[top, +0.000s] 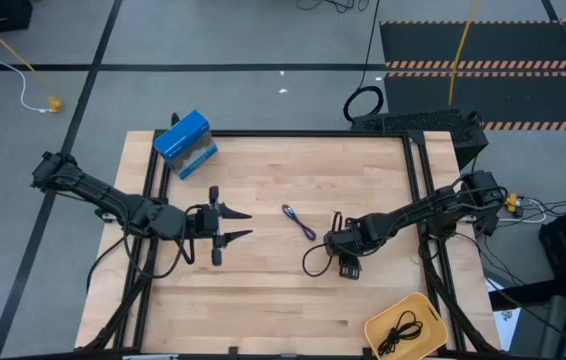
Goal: Pick and place USB-C Cables
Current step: Put the black charger cable into the yellow bin
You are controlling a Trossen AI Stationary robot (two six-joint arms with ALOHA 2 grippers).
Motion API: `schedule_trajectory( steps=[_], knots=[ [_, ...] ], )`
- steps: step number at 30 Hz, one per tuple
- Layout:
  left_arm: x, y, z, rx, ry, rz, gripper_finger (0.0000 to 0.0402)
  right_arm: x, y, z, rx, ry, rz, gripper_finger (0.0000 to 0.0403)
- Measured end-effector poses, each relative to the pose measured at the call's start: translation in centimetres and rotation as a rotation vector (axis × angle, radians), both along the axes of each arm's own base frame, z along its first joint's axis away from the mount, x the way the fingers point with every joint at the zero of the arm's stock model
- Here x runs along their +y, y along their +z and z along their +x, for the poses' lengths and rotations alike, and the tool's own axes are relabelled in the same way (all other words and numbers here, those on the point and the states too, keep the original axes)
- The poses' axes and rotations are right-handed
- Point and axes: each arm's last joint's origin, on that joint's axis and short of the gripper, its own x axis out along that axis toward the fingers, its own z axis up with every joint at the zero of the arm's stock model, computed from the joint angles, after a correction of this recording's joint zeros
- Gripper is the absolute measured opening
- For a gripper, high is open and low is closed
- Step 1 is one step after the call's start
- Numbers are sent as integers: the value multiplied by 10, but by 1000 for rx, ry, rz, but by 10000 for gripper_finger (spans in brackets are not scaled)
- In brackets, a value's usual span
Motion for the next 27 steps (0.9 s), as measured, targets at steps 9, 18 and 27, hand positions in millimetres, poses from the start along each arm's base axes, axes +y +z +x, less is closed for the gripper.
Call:
schedule_trajectory(
  steps=[9, 18, 27],
  knots=[
    [0, 0, 0, 0, 0, 0, 161, -1, -1, 0, -3, -5, -28, 110],
    [0, 0, 0, 0, 0, 0, 161, -1, -1, 0, -5, -6, -31, 50],
    [0, 0, 0, 0, 0, 0, 161, 0, 0, 1, -2, -6, -30, 35]
  ],
)
